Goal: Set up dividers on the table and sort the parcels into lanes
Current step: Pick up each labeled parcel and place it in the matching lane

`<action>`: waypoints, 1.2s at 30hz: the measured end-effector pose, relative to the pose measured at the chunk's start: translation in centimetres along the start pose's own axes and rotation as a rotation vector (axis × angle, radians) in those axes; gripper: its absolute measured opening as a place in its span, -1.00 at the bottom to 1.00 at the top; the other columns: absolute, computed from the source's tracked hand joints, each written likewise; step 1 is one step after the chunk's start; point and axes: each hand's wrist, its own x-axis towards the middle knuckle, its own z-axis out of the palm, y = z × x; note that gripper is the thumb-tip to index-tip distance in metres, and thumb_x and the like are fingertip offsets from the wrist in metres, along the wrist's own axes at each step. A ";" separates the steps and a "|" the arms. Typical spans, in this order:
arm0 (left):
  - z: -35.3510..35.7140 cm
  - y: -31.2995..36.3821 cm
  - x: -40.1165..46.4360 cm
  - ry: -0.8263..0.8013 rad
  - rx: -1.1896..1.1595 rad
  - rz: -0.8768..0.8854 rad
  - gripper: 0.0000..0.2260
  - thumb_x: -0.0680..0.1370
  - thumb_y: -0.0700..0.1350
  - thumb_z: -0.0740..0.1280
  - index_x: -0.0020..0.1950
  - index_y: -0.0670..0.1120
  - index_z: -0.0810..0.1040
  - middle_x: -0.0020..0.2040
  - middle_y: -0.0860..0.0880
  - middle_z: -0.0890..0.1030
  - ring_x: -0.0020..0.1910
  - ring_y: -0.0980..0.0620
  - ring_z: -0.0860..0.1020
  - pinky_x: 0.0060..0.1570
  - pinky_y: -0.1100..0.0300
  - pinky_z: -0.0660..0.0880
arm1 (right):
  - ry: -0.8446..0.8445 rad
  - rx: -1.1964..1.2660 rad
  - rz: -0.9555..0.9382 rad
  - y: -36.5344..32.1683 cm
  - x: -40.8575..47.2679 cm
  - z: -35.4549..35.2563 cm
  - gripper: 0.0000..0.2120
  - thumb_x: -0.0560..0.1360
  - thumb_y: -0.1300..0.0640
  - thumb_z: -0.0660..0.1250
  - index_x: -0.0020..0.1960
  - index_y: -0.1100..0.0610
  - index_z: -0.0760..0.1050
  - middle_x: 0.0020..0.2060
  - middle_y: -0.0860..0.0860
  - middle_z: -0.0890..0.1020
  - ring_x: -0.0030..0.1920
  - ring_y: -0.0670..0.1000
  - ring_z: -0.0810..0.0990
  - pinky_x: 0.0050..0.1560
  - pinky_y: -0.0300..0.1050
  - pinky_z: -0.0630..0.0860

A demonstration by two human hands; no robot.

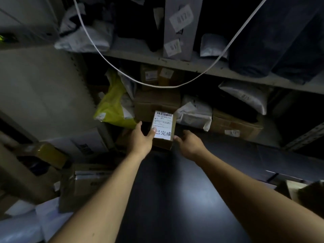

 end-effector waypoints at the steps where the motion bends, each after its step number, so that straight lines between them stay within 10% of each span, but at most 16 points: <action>1: 0.6 -0.6 0.6 -0.011 0.002 -0.004 -0.39 0.58 0.10 0.33 0.56 -0.08 0.22 0.49 -0.13 0.36 0.45 -0.11 0.35 0.34 0.03 0.34 | -0.008 0.021 0.019 0.1 0.9 0.6 -0.35 0.63 -0.08 0.21 0.58 0.22 0.09 0.48 0.20 0.35 0.45 0.20 0.36 0.38 0.03 0.38; 22: -2.1 2.7 -11.3 0.014 -0.393 0.064 -0.90 0.53 -0.10 0.43 -0.03 0.04 0.54 -0.01 0.05 0.68 -0.06 0.22 0.63 -0.09 0.37 0.50 | 0.100 0.566 -0.033 -0.6 -10.1 -1.4 -0.74 0.56 -0.16 0.30 0.09 0.01 0.43 0.02 -0.03 0.63 0.00 -0.03 0.62 -0.07 -0.04 0.57; 36: -10.3 13.4 -39.1 0.106 -0.534 0.184 -0.79 0.35 0.18 0.42 -0.12 0.12 0.57 -0.06 0.03 0.71 -0.01 -0.03 0.66 0.11 -0.16 0.56 | 0.243 0.668 -0.172 -1.3 -38.0 -11.2 -0.72 0.47 -0.18 0.38 -0.06 0.04 0.52 -0.16 -0.05 0.65 -0.19 -0.06 0.60 -0.23 -0.11 0.43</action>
